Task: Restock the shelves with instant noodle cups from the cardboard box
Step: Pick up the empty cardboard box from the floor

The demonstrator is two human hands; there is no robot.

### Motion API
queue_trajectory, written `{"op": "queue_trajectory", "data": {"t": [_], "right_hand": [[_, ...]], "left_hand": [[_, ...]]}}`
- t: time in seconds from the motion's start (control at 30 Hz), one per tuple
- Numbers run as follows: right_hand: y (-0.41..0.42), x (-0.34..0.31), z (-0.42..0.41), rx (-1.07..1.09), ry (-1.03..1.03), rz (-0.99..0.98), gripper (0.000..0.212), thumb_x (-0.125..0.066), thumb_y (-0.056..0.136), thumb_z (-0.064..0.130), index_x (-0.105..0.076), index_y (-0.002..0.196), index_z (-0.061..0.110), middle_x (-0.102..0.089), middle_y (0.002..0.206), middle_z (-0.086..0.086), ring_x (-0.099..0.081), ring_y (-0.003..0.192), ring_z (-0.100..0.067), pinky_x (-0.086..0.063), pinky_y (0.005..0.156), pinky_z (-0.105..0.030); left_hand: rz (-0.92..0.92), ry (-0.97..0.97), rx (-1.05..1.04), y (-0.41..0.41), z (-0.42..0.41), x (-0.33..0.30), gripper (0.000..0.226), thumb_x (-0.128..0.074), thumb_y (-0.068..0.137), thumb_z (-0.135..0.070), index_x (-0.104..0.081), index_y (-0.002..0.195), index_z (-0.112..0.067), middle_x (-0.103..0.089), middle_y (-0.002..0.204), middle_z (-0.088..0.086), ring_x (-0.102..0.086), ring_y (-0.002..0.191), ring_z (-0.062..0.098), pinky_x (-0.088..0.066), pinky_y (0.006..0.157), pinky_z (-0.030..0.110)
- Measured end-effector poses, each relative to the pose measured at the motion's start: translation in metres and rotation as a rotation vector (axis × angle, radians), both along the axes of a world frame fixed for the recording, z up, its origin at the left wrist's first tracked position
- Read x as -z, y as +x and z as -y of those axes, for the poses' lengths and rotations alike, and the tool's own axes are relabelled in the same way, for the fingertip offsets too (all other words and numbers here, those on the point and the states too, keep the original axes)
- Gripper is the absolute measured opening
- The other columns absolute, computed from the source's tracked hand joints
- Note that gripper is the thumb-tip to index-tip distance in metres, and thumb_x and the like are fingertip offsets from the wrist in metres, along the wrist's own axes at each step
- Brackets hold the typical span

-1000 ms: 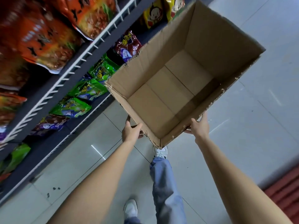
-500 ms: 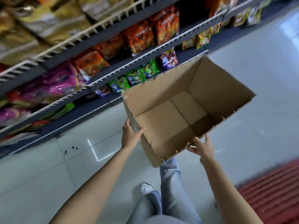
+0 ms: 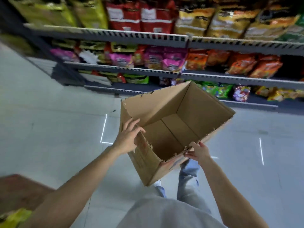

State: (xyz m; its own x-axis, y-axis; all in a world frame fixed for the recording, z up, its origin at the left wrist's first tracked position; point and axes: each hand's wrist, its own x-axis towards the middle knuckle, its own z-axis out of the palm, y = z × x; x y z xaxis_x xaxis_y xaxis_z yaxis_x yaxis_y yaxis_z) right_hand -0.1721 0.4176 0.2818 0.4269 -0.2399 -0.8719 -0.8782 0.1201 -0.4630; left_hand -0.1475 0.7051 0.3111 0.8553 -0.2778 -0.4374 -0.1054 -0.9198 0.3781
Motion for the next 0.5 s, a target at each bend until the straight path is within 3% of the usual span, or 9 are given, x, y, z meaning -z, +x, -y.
{"op": "queue_trajectory", "data": {"t": [0.1,0.17,0.23,0.33,0.4,0.5], "right_hand": [[0.014,-0.004,-0.05,-0.115,0.016,-0.024,0.043,-0.055,0.087,0.006,-0.039,0.125,0.017,-0.063,0.077,-0.019,-0.068,0.052,-0.029,-0.056,0.044,-0.031],[0.02,-0.007,-0.083,-0.256,-0.001,-0.018,0.055,-0.057,0.087,0.007,-0.036,0.138,0.01,-0.066,0.077,-0.018,-0.068,0.061,-0.033,-0.06,0.061,-0.038],[0.026,-0.01,-0.116,-0.353,0.009,0.003,0.058,-0.055,0.087,0.008,-0.035,0.141,0.007,-0.065,0.076,-0.016,-0.066,0.059,-0.03,-0.059,0.072,-0.045],[0.043,-0.02,-0.165,-0.516,-0.014,0.044,0.044,-0.055,0.09,0.019,-0.044,0.132,0.011,-0.064,0.089,-0.015,-0.066,0.063,-0.025,-0.059,0.063,-0.036],[0.06,-0.027,-0.198,-0.637,-0.012,0.06,0.035,-0.055,0.092,0.027,-0.053,0.121,0.009,-0.064,0.094,-0.014,-0.065,0.07,-0.022,-0.058,0.061,-0.033],[0.086,-0.037,-0.249,-0.807,0.09,0.016,0.037,-0.053,0.094,0.036,-0.057,0.117,0.007,-0.062,0.103,-0.013,-0.064,0.078,-0.025,-0.058,0.07,-0.038]], "left_hand": [[0.115,0.13,0.084,-0.023,-0.061,-0.012,0.034,-0.076,0.072,-0.033,-0.058,0.1,-0.029,-0.019,0.156,-0.002,0.007,0.146,0.024,0.013,0.111,0.061],[0.143,0.133,0.071,-0.042,-0.098,-0.018,0.028,-0.077,0.07,-0.041,-0.061,0.088,-0.027,-0.034,0.149,-0.004,-0.001,0.146,0.021,0.016,0.109,0.059],[0.136,0.11,0.036,-0.06,-0.126,-0.027,0.03,-0.075,0.071,-0.047,-0.06,0.085,-0.026,-0.051,0.133,-0.008,-0.021,0.141,0.014,0.015,0.112,0.053],[0.067,0.064,-0.109,-0.087,-0.157,-0.043,0.029,-0.066,0.079,-0.049,-0.05,0.087,-0.027,-0.062,0.102,-0.011,-0.049,0.115,0.011,0.0,0.118,0.043],[0.058,-0.007,-0.227,-0.095,-0.174,-0.047,0.023,-0.063,0.084,-0.045,-0.047,0.089,-0.029,-0.059,0.095,-0.013,-0.05,0.11,0.015,-0.013,0.116,0.042],[0.081,-0.1,-0.414,-0.09,-0.193,-0.044,0.016,-0.065,0.085,-0.038,-0.052,0.09,-0.03,-0.056,0.093,-0.018,-0.046,0.107,0.014,-0.019,0.113,0.042]]}}
